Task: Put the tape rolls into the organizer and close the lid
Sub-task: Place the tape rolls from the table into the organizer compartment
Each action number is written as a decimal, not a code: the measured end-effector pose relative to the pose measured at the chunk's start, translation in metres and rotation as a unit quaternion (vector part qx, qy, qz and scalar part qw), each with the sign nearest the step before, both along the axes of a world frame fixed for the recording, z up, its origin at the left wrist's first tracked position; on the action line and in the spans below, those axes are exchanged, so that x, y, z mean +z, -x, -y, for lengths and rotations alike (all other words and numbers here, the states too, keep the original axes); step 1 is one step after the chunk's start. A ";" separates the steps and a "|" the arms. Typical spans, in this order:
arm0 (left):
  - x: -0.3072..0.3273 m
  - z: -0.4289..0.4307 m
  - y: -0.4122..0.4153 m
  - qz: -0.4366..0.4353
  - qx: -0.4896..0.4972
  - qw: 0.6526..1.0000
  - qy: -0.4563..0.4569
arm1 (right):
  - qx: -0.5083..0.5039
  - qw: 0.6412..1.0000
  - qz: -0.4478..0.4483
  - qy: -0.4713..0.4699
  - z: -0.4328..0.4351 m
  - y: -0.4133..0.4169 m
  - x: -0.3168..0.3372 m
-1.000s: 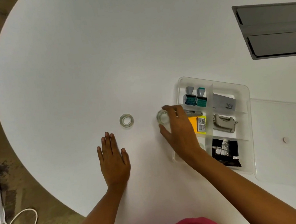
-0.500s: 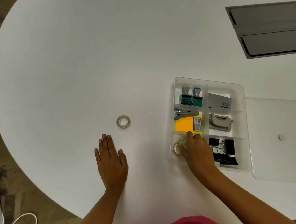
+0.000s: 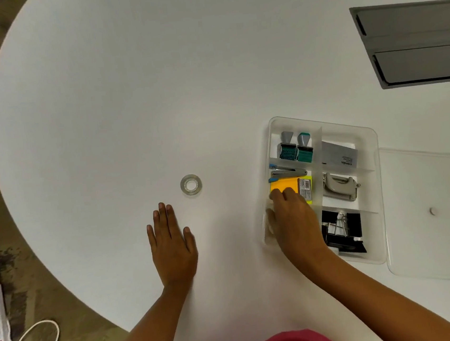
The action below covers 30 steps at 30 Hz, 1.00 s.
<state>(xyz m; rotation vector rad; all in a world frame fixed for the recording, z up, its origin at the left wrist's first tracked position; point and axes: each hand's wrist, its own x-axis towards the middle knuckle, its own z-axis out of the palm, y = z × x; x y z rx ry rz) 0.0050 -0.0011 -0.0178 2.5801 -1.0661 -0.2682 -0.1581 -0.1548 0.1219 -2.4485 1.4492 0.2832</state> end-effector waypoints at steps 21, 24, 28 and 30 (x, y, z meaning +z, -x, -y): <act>-0.002 0.001 -0.001 -0.002 0.007 1.000 -0.018 | 0.273 0.961 0.031 0.016 -0.015 -0.144 -0.065; -0.003 0.000 -0.001 -0.003 0.006 1.000 -0.021 | 0.272 0.961 0.058 0.010 -0.016 -0.137 -0.059; -0.003 0.000 -0.002 -0.004 0.002 1.000 -0.018 | 0.229 0.965 0.129 -0.010 -0.020 -0.114 -0.034; -0.002 -0.001 -0.001 -0.003 0.000 1.000 -0.015 | 0.188 0.967 0.173 0.002 -0.021 -0.096 -0.019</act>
